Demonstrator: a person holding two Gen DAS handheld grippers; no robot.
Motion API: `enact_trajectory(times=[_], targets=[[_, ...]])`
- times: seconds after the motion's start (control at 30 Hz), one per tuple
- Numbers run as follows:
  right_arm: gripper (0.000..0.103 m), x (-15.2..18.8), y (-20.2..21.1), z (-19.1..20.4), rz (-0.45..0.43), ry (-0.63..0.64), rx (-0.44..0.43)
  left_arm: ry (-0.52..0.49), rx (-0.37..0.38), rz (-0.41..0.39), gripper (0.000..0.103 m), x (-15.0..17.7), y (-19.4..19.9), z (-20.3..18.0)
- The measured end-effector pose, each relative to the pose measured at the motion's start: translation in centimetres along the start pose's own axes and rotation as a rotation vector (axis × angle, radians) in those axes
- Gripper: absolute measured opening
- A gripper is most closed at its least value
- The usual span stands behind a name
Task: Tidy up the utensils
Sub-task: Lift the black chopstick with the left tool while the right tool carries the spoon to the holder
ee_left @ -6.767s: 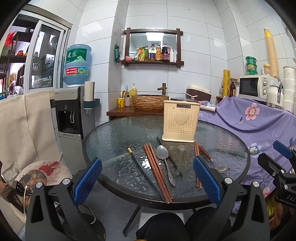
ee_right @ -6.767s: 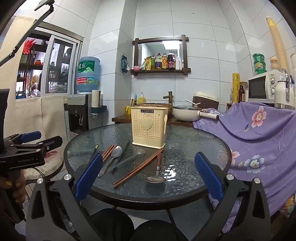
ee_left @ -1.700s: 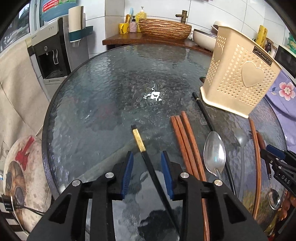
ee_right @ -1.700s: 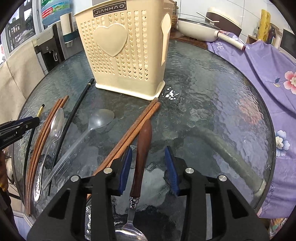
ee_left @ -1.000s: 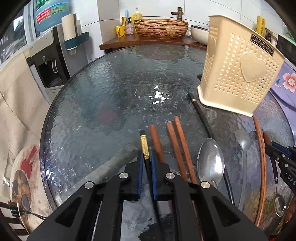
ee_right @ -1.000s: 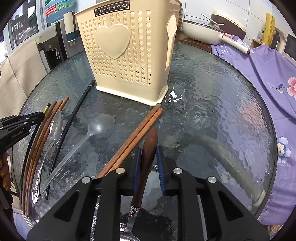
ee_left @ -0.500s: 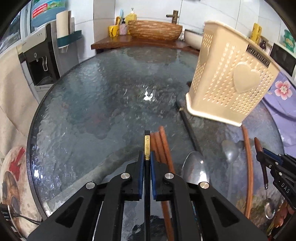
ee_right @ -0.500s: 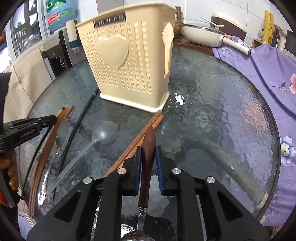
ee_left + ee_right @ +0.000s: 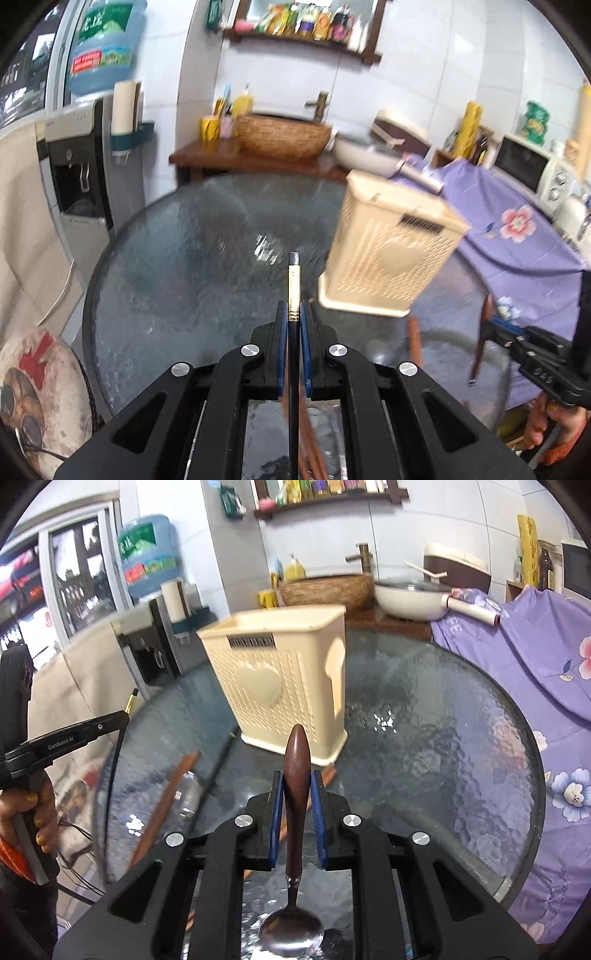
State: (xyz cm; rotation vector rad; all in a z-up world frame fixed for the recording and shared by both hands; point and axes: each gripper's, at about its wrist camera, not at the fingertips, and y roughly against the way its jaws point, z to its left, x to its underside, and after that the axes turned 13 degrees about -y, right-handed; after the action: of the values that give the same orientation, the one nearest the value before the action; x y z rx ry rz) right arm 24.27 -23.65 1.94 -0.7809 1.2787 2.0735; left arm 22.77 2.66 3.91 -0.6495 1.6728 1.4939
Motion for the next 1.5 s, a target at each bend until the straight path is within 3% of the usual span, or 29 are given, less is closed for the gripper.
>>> enact_trajectory(times=[0.13, 0.47, 0.93, 1.07, 1.27, 1.43, 1.5], targets=[[0.016, -0.2, 2.2, 0.2, -0.035, -0.003, -0.036, -0.037, 0.019, -0.083, 0.007, -1.2, 3.3, -1.1], [0.016, 0.0, 5.2, 1.3, -0.082, 0.019, -0.071, -0.063, 0.061, -0.146, 0.007, -1.1, 6.2, -2.7], [0.016, -2.0, 5.8, 3.0, -0.094, 0.062, -0.097, -0.094, 0.102, -0.200, 0.007, -3.5, 6.7, -4.0], [0.016, -3.7, 6.0, 3.6, -0.095, 0.075, -0.111, -0.115, 0.123, -0.240, 0.007, -6.3, 7.4, -4.5], [0.016, -10.0, 7.7, 5.6, -0.167, 0.083, -0.138, -0.098, 0.126, -0.335, 0.007, -13.6, 8.8, -4.3], [0.016, -15.9, 8.0, 7.2, -0.263, 0.095, -0.093, -0.097, 0.039, -0.393, 0.007, -19.2, 8.4, -4.7], [0.016, -17.5, 7.1, 7.3, -0.280, 0.091, -0.073, -0.089, 0.027, -0.392, 0.007, -20.0, 7.5, -4.8]])
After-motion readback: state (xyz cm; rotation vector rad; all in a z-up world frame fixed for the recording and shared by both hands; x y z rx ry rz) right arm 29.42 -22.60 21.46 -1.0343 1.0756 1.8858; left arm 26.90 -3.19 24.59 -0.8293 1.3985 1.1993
